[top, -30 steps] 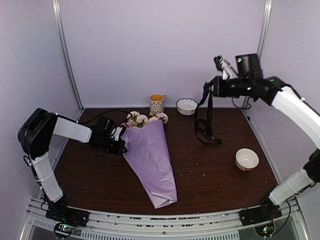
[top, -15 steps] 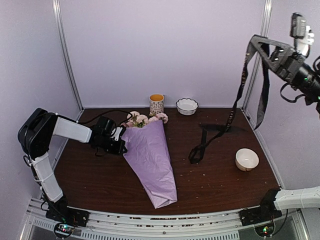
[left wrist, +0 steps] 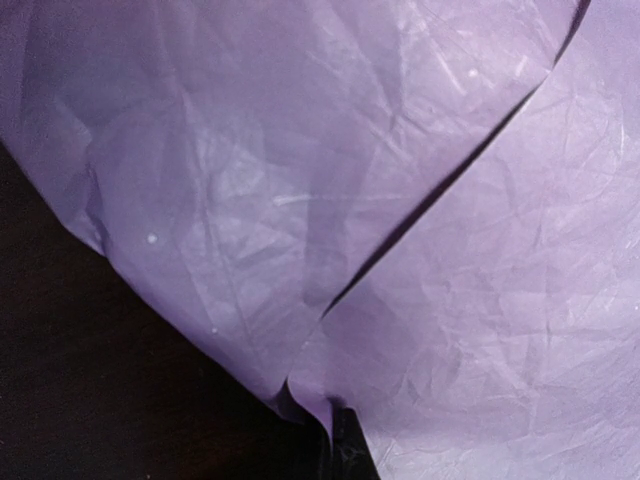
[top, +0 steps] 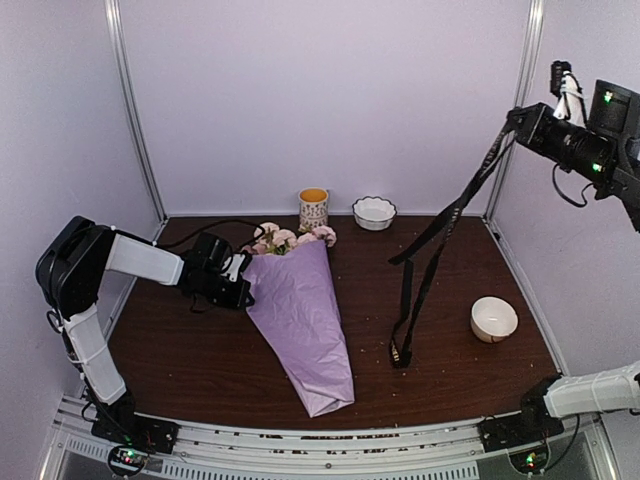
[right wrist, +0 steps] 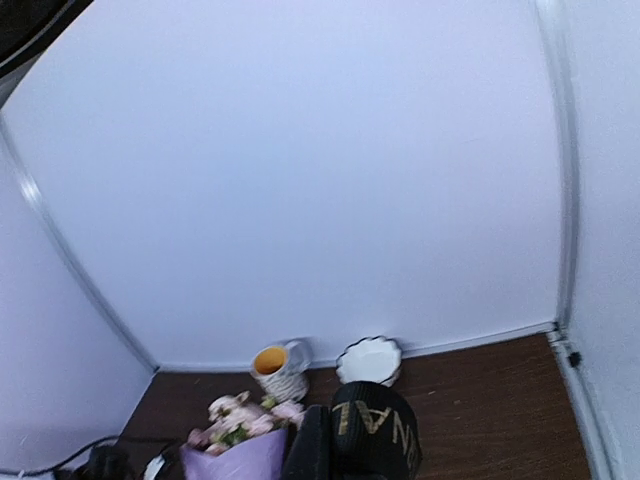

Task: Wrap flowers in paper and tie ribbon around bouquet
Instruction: Pick up the ribbon from the corner of the board, then place the ribbon at the center of the board.

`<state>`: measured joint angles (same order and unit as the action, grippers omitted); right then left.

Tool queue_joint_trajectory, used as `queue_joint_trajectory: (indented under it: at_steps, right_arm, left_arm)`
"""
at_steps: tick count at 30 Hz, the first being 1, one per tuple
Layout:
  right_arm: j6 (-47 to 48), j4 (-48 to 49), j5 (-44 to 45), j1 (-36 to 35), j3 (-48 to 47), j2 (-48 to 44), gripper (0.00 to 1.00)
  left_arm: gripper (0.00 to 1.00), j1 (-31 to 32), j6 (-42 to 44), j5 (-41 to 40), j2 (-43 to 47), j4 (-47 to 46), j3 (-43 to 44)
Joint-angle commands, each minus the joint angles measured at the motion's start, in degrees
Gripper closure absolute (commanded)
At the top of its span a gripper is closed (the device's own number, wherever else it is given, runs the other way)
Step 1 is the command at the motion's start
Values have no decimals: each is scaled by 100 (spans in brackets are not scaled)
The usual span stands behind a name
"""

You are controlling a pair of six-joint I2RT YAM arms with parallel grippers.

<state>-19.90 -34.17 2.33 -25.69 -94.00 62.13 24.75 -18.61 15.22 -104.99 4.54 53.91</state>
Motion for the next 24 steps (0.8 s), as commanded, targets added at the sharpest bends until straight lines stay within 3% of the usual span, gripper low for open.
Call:
queue_joint_trajectory:
  at_steps: [1, 5, 10, 14, 22, 24]
  right_arm:
    - [37, -206, 1829, 556, -219, -285, 100]
    - [339, -179, 2006, 565, -490, -167, 100]
    - [609, -324, -260, 362, -522, 357, 100]
    - [1246, -820, -1081, -676, -100, 1059, 100]
    - [1495, -1896, -971, -2559, 529, 3203, 100]
    - [1738, -2175, -1238, -2861, 515, 3684, 93]
  left_arm:
    - [100, -28, 92, -106, -162, 469, -12]
    - [100, -25, 95, -115, -157, 472, -12]
    - [100, -27, 103, -103, -162, 461, -12]
    - [100, -28, 112, -116, -155, 478, -12]
    - [100, -25, 136, -169, -158, 504, 0]
    - [100, -28, 134, -162, -170, 512, 12]
